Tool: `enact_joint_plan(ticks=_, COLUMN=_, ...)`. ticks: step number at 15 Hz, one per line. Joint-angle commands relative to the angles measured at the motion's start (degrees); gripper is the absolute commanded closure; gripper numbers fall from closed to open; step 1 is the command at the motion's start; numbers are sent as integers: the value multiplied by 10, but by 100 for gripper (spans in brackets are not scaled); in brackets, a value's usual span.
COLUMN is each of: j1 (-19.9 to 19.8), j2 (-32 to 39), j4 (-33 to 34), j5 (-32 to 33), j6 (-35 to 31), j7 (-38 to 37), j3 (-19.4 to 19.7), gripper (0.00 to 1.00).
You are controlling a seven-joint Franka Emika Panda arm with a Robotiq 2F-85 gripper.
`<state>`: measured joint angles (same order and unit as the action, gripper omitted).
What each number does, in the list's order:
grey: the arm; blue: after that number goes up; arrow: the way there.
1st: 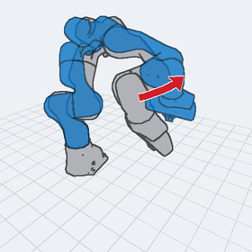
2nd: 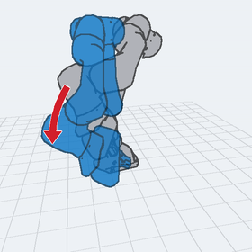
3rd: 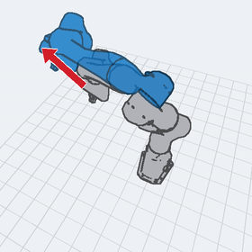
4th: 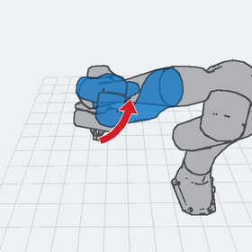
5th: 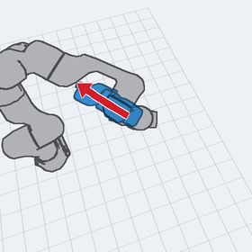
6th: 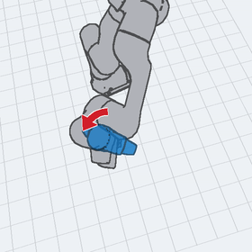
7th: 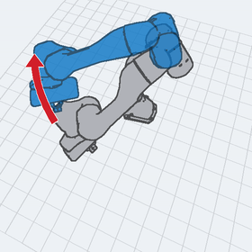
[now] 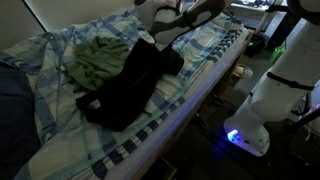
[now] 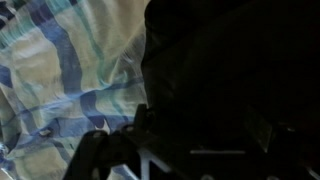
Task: Unfold the black shirt
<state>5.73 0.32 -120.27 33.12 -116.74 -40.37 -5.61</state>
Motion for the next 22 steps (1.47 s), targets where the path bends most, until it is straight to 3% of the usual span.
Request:
enact_joint_plan(ticks=1, j1=9, j2=-12, j4=10, j5=-6, j6=78, j7=-60, j3=-8, gripper=0)
enact_joint_plan(ticks=6, j1=9, j2=-21, j4=4, j5=-53, j6=147, j7=-91, j3=-8, gripper=0)
enact_joint_plan(ticks=10, j1=2, j2=-30, j4=-18, j5=-96, j6=150, j7=-67, j3=-2, gripper=0)
enact_joint_plan(ticks=13, j1=-4, j2=-34, j4=-43, j5=-113, j6=95, j7=-63, j3=5, gripper=0)
enact_joint_plan(ticks=18, j1=-20, j2=-28, j4=-96, j5=-135, j6=-72, j7=-65, j3=22, gripper=0)
enact_joint_plan(ticks=22, j1=-28, j2=-20, j4=-125, j5=-155, j6=-149, j7=-62, j3=31, gripper=0)
